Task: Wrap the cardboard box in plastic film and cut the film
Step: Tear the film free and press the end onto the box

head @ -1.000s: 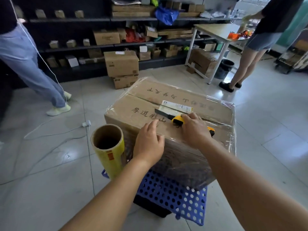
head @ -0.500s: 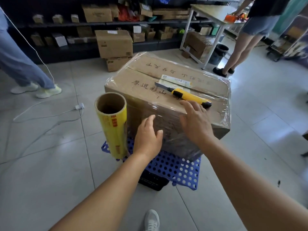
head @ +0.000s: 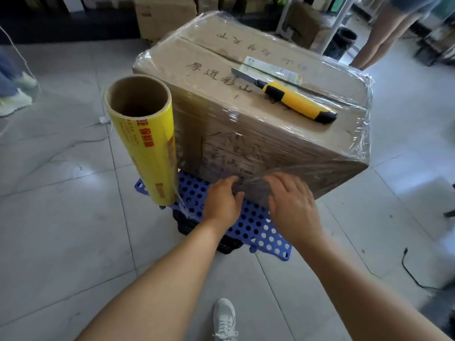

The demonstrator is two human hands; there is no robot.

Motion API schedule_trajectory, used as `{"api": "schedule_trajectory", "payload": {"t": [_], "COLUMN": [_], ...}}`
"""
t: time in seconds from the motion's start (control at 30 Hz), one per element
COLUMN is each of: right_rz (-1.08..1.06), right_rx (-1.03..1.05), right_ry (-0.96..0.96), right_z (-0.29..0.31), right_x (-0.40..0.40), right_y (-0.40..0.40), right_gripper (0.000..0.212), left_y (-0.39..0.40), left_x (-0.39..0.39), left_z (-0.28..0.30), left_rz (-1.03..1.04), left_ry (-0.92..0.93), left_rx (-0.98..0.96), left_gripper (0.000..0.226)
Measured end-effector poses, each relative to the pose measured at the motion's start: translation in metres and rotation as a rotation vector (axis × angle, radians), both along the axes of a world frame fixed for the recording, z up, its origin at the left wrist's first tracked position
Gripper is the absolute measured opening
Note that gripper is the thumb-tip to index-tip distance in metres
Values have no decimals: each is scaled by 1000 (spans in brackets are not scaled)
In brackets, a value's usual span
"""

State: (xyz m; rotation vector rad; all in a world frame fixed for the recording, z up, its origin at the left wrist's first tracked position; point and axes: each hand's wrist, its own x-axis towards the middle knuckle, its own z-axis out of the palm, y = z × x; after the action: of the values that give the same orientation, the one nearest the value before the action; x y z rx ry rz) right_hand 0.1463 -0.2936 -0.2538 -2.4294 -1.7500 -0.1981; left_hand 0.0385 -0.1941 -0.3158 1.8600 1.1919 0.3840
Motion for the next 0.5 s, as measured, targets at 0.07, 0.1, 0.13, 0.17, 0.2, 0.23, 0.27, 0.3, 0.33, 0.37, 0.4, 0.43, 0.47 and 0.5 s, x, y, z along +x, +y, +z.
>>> {"api": "schedule_trajectory", "payload": {"t": [0.07, 0.1, 0.13, 0.17, 0.2, 0.23, 0.27, 0.3, 0.33, 0.37, 0.4, 0.43, 0.47, 0.5], "right_rz": [35, 52, 70, 86, 98, 106, 112, 119, 124, 132, 140, 150, 158, 165], "right_rx": [47, 56, 64, 72, 72, 69, 70, 76, 79, 81, 84, 95, 103, 112], "right_ry": [-60, -77, -89, -101, -112, -121, -130, -141, -146, -143, -137, -135, -130, -125], "right_z": [-13, -19, -23, -26, -28, -29, -29, -30, -30, -30, -31, -31, -31, -30], "right_x": [6, 8, 11, 13, 15, 16, 18, 19, 20, 21, 22, 22, 22, 21], "right_y": [-1, -1, 0, 1, 1, 2, 3, 4, 5, 7, 8, 9, 11, 13], "right_gripper": [37, 37, 36, 36, 35, 35, 34, 33, 34, 37, 39, 40, 39, 39], "left_y": [-1, -1, -1, -1, 0, 0, 1, 2, 2, 3, 3, 3, 2, 2], "left_x": [16, 23, 30, 35, 40, 43, 46, 48, 49, 50, 50, 50, 47, 43], "left_z": [-12, -17, -22, -26, -29, -32, -35, -38, -40, -41, -41, -41, -40, -38], "left_rz": [50, 74, 98, 119, 140, 160, 181, 200, 212, 217, 214, 210, 209, 209], "left_ry": [4, -2, -15, -31, -48, -65, -81, -95, -103, -109, -116, -129, -146, -160], "left_rx": [5, 4, 8, 23, 46, 69, 90, 109, 127, 142, 151, 154, 151, 151], "left_gripper": [41, 40, 37, 34, 30, 26, 22, 17, 12, 8, 5, 4, 5, 6]}}
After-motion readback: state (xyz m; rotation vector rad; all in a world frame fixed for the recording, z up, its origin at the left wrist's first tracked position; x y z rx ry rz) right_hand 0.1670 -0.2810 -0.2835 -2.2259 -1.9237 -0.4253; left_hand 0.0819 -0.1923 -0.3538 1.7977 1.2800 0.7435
